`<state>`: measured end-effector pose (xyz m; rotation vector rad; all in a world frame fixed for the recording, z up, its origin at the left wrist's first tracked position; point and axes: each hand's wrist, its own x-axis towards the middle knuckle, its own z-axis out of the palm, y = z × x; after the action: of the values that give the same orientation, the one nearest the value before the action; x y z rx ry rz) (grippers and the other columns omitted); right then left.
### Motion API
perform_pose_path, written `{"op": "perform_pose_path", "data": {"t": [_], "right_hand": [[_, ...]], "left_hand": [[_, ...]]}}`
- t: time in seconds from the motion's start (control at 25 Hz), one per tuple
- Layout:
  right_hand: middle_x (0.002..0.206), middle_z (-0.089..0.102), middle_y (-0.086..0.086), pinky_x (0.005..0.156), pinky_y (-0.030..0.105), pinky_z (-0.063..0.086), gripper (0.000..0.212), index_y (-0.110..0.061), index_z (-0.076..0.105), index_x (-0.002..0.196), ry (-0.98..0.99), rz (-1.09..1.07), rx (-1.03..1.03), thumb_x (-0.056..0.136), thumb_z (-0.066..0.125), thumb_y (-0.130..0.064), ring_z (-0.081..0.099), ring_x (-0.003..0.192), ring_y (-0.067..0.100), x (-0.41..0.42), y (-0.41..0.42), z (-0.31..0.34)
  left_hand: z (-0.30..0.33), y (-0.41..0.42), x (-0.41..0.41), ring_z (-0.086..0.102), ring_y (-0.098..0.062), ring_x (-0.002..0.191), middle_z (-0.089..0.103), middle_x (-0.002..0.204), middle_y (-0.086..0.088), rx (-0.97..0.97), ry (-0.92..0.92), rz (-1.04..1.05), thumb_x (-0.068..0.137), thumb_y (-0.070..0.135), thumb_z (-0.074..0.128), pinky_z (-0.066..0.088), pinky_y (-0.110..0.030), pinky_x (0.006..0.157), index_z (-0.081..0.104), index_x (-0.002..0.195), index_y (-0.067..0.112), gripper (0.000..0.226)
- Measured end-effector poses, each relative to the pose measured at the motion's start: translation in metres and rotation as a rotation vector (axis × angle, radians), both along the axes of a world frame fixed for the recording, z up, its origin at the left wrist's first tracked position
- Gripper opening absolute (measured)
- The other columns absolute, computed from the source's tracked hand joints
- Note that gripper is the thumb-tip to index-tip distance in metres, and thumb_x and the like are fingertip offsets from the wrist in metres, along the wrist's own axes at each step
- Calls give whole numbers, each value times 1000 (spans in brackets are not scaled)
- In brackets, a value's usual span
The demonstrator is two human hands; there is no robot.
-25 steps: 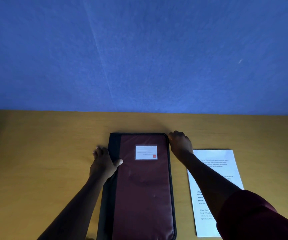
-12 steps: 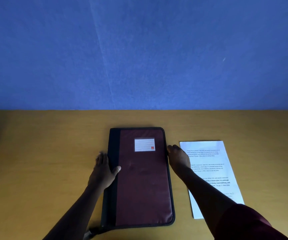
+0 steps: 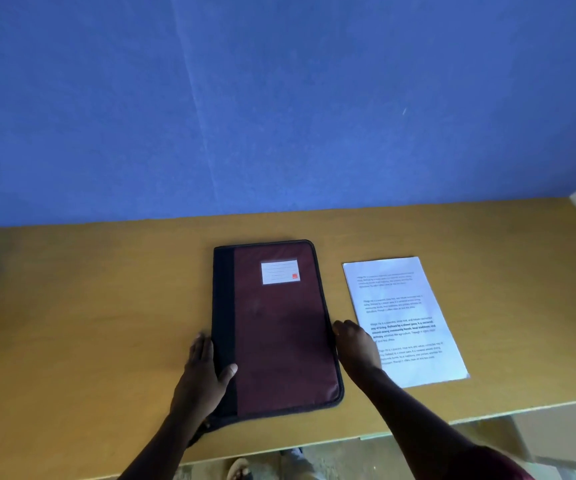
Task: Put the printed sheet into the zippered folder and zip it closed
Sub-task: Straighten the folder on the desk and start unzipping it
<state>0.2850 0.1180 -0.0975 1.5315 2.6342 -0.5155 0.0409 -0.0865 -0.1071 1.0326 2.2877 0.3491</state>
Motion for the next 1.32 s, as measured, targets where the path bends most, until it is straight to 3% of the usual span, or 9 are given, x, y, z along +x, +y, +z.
{"op": "perform_pose_path", "data": {"t": [0.2,0.4,0.76,0.88,1.04,1.32], "right_hand": [[75,52,0,47,33,37,10,-16,52,79,33,-72,-34,87,50,-10,58,64,30,35,-51,-6],[75,59,3,47,37,42,15,-12,57,80,43,-140,-39,82,54,2,57,59,29,54,-87,-4],[74,64,4,46,32,33,12,-11,59,77,88,-315,-83,88,55,-10,46,52,20,49,-134,4],[75,64,4,47,29,35,9,-13,57,77,92,-291,-111,85,52,-11,51,56,22,38,-148,7],[69,56,-2,40,23,25,14,-19,46,70,93,-272,-101,81,49,-12,45,49,16,22,-162,11],[66,52,-1,45,25,31,14,-18,45,70,118,-221,-132,83,49,-15,47,54,22,-6,-179,10]], "left_hand": [[-3,-36,10,8,-21,153,-4,166,-3,25,9,-64,96,52,50,34,-37,116,6,157,12,85],[-9,-64,17,0,-17,153,-5,166,0,41,-17,-110,95,52,53,27,-33,119,9,157,14,85],[-6,-72,17,2,-18,153,-4,166,0,62,1,-155,95,51,54,36,-35,115,12,157,19,82],[-5,-73,16,2,-18,153,-6,166,1,46,3,-161,94,50,55,37,-36,113,13,157,18,82],[-7,-77,14,4,-18,153,-5,166,1,67,-12,-192,93,49,58,37,-36,112,15,156,19,82],[-3,-91,13,7,-18,153,-2,166,1,53,-61,-225,92,40,65,33,-36,116,11,158,19,88]]}}
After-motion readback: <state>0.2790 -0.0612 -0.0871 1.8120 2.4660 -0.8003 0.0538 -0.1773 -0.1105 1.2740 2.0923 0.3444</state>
